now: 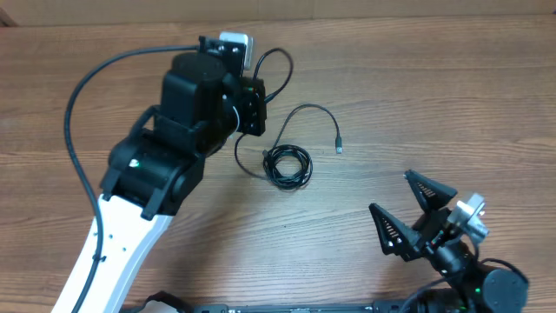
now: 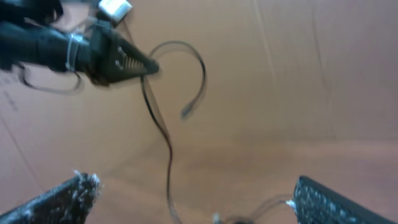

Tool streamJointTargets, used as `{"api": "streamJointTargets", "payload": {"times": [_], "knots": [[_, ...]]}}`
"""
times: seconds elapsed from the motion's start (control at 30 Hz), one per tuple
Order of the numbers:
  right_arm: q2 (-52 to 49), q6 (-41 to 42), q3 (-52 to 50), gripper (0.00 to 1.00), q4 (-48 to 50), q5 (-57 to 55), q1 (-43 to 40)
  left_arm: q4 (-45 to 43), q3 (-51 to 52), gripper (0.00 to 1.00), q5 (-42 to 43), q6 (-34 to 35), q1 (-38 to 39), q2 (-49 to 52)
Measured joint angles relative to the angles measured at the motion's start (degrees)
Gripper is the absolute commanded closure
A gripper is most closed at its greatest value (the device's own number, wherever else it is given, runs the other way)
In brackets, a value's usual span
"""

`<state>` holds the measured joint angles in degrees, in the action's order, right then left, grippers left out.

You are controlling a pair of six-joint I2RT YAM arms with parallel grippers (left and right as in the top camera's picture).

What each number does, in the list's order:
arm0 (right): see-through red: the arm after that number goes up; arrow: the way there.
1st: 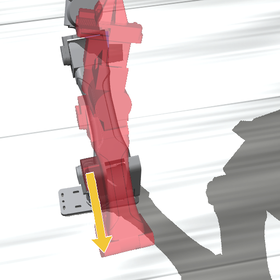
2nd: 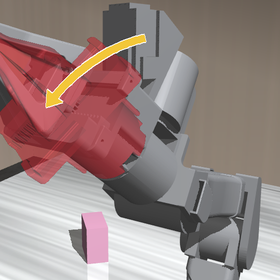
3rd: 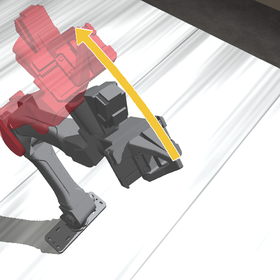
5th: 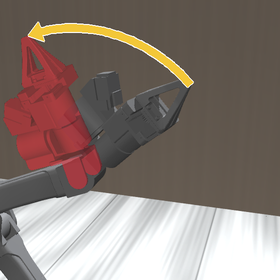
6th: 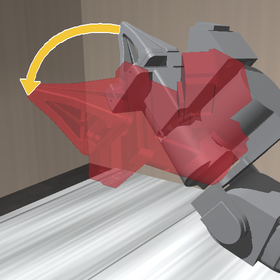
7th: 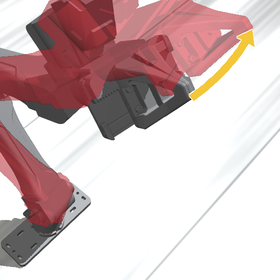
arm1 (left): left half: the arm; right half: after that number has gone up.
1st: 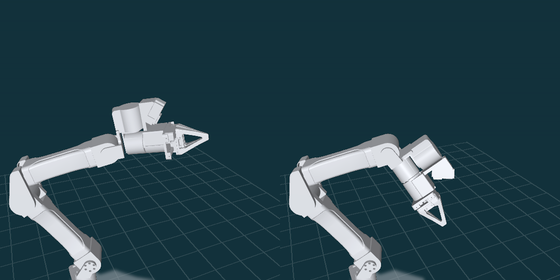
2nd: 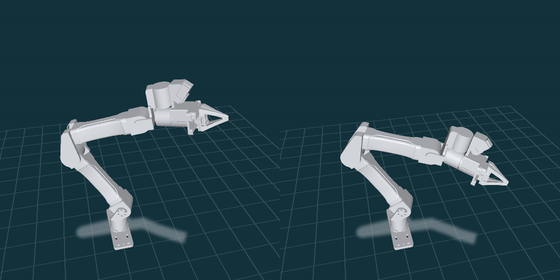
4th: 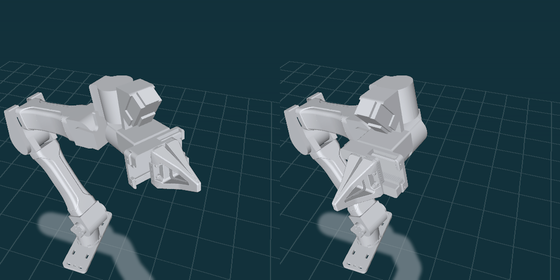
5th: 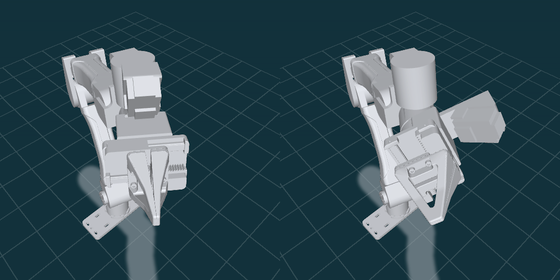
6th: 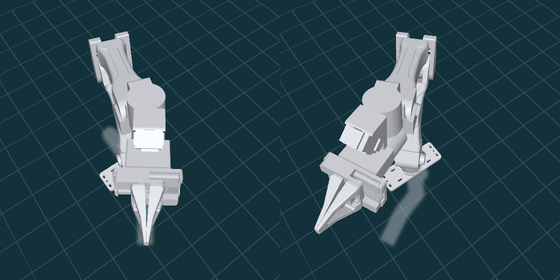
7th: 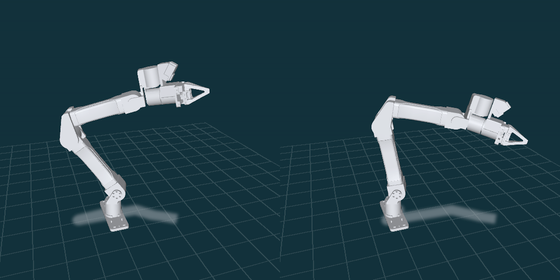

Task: Untangle cables
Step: 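Reach the right gripper to the hanging cable coil below the left gripper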

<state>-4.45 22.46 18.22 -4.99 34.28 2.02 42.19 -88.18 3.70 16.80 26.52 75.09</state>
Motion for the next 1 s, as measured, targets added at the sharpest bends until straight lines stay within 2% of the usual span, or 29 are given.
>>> {"api": "streamJointTargets", "payload": {"times": [0.1, 0.17, 0.23, 0.3, 0.33, 0.37, 0.43, 0.57, 0.73, 1.0], "knots": [[-7.5, -4.07, 10.29, 0.0, -11.08, 0.35, -0.11, -0.31, -3.96, 0.96, 1.95, -0.35, 0.0, -0.07], [-16.39, -8.28, 20.2, 0.0, -19.74, 0.37, -0.11, -0.33, -4.68, 0.96, 2.6, -0.31, 0.0, -0.2], [-24.0, -10.82, 28.92, 0.0, -31.5, 0.52, -0.11, 0.07, -4.74, 0.96, 3.04, 0.13, 0.0, -0.07], [-29.44, -11.63, 34.6, 0.0, -36.76, 1.68, -0.11, -0.46, -4.76, 0.96, 3.54, 2.01, 0.0, -0.07], [-38.27, -13.57, 40.54, 0.0, -39.52, 4.46, -0.07, -1.88, -4.79, 0.96, 5.57, 5.6, 0.0, -0.07], [-40.57, -15.15, 42.18, 0.0, -42.82, 6.29, 0.72, -4.11, -4.74, 0.96, 6.45, 6.19, -0.07, -0.02], [-49.75, -18.05, 44.26, 0.0, -43.28, 7.56, 5.86, -8.31, -5.27, 0.96, 7.91, 7.61, -0.28, 0.13], [-65.33, -20.65, 43.34, 0.0, -40.54, 1.16, 15.65, -7.41, -5.51, 0.96, 7.28, 9.4, -0.39, -0.07], [-71.71, -22.03, 43.17, 0.0, -34.12, -8.96, 26.18, -4.83, -5.51, 0.96, 3.32, 10.75, -0.39, -0.07], [-77.07, -22.47, 43.17, 0.01, -25.57, -13.51, 29.29, -4.04, -5.51, 0.96, 1.36, 11.61, -0.39, -0.07]]}}
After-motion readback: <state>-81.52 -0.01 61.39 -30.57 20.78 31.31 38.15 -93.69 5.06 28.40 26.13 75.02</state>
